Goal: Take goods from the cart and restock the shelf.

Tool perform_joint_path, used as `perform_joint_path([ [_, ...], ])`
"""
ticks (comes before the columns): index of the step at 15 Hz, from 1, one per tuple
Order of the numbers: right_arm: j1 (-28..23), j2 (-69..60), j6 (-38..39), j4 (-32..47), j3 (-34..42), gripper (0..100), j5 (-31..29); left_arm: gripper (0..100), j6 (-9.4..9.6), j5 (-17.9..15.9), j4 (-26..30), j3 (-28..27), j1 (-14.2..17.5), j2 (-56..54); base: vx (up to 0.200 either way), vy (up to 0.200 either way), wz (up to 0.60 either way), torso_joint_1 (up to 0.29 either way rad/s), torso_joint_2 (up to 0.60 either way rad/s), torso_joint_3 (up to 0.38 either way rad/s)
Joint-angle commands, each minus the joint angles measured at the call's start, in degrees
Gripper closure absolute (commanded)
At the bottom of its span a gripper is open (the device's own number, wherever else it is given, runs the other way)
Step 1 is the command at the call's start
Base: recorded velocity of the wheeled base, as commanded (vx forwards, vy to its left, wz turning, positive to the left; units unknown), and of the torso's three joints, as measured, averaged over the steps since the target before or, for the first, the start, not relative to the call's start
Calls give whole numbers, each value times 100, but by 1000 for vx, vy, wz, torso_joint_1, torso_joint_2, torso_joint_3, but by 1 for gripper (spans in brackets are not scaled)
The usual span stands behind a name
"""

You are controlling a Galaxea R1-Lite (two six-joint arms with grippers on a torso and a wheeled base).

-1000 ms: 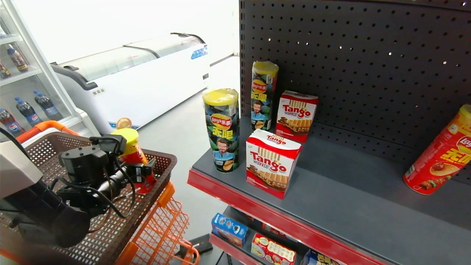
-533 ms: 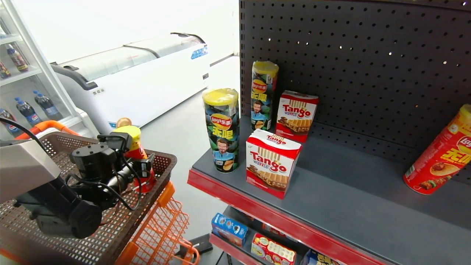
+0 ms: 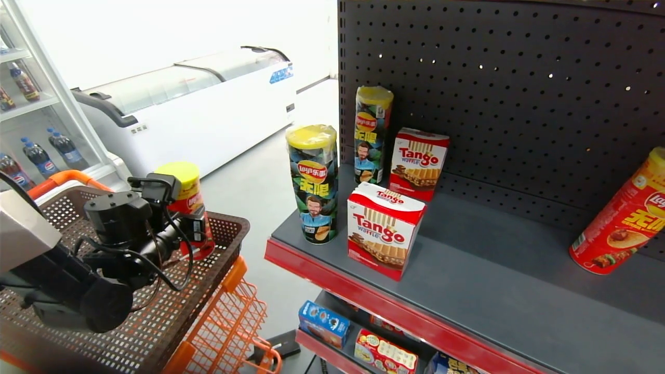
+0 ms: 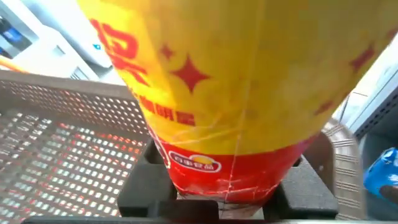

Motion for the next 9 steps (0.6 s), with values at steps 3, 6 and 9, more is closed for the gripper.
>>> perform_joint_path([
  [3, 0, 0, -4, -2, 0, 0, 1, 100, 17, 23, 404, 266, -324, -1570, 0, 0, 0, 0, 0, 0],
  [6, 0, 0, -4, -2, 0, 0, 1, 100, -62, 14, 1398, 600, -632, -2739, 0, 0, 0, 0, 0, 0],
  [9, 0, 0, -4, -2, 0, 0, 1, 100, -123, -161, 1890, 1584, -1300, -3856, 0, 0, 0, 0, 0, 0],
])
